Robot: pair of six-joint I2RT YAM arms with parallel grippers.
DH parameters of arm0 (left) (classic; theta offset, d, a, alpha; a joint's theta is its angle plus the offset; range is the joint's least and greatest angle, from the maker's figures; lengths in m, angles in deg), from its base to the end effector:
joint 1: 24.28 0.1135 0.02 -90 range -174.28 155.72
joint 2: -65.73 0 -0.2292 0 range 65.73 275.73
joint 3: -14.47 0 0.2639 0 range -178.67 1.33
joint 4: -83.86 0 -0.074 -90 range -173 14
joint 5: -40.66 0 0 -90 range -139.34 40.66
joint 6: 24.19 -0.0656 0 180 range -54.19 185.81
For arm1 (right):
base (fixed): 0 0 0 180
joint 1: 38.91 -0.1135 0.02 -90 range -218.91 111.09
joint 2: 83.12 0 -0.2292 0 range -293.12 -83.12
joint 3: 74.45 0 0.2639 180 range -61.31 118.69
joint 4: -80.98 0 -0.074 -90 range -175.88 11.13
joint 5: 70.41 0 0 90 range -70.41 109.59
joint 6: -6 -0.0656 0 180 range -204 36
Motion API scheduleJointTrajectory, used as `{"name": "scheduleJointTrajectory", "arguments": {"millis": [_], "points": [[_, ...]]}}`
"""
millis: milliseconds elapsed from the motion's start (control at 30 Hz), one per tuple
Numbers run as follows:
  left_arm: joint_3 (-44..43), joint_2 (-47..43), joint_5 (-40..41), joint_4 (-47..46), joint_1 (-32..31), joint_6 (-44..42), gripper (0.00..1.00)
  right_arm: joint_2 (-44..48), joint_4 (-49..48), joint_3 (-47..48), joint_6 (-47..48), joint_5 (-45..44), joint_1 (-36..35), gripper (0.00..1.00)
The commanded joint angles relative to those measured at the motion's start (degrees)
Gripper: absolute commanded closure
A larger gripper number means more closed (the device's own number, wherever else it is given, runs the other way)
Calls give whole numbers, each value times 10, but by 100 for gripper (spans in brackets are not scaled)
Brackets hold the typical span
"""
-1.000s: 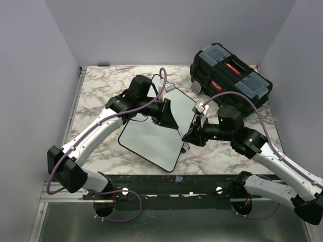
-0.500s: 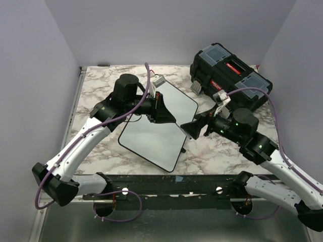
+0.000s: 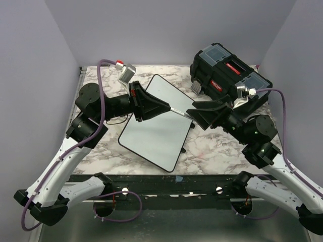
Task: Write a sentence on the whiteboard
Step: Open the whiteboard marker at the center of the board.
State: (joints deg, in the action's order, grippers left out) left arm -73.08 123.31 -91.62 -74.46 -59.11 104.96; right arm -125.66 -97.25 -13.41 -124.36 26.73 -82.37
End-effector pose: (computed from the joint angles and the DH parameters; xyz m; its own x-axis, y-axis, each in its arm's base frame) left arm 0.1775 -0.1773 0.4565 -0.5200 -0.2072 -0.8286 0.8262 0.1241 -0.5495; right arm 0.1647 0.1673 0.3922 -0.3387 0.5643 -0.7529 -0.7212 0.3582 0.5929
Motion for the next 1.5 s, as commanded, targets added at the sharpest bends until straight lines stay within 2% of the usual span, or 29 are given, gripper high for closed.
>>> {"name": "scheduleJointTrajectory", "arguments": {"millis": [0, 200, 433, 700, 1200, 1467], "points": [[-4, -18, 18, -80, 4, 43, 100, -7, -106, 0, -43, 78, -3, 9], [0, -19, 18, -110, 4, 56, 100, -32, -168, 15, -60, 174, -3, 15], [6, -18, 10, -153, 4, 88, 100, -61, -204, 35, -70, 223, -3, 29], [14, -13, 3, -152, 4, 90, 100, -78, -216, 47, -67, 230, -3, 42], [26, -9, 1, -126, 4, 68, 100, -111, -217, 67, -68, 253, -3, 59], [35, -23, 14, -104, 4, 53, 100, -110, -232, 58, -78, 234, -3, 59]]}}
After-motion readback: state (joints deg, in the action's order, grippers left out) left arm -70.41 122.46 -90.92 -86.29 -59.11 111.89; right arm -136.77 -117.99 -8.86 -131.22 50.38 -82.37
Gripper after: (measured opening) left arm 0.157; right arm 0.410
